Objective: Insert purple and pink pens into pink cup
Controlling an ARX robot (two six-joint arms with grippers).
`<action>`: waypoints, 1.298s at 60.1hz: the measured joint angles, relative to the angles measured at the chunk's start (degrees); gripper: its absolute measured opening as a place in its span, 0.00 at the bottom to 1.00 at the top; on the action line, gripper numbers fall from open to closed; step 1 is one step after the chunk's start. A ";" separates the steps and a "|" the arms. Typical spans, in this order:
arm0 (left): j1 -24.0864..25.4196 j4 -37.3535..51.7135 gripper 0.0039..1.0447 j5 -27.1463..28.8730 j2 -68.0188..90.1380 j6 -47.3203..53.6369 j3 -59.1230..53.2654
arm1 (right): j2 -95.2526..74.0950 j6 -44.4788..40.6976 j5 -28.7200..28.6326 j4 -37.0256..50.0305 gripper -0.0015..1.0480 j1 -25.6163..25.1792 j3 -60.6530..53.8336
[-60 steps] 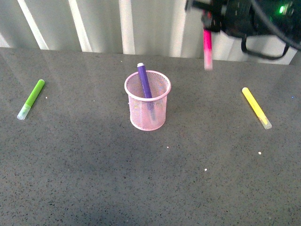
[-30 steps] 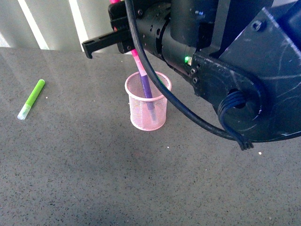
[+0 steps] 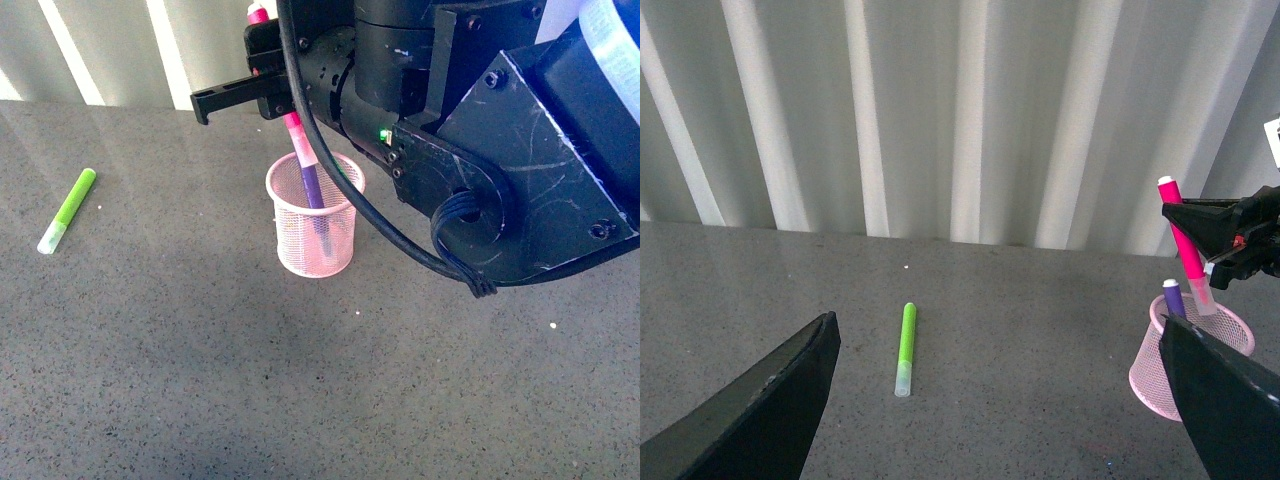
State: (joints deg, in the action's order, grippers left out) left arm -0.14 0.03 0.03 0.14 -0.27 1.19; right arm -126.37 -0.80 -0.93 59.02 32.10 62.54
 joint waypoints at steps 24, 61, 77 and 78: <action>0.00 0.00 0.94 0.00 0.00 0.00 0.00 | -2.32 1.84 -0.57 1.68 0.11 -0.74 -0.09; 0.00 0.00 0.94 0.00 0.00 0.00 0.00 | -3.87 3.89 -0.17 2.43 0.11 -0.70 -2.80; 0.00 0.00 0.94 0.00 0.00 0.00 0.00 | -4.52 3.93 0.66 2.38 0.16 -0.52 -3.15; 0.00 0.00 0.94 0.00 0.00 0.00 0.00 | -4.52 3.93 0.74 2.29 0.20 -0.50 -3.17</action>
State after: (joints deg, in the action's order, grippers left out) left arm -0.14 0.03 0.03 0.14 -0.27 1.19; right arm -130.89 3.14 -0.19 61.32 31.59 59.37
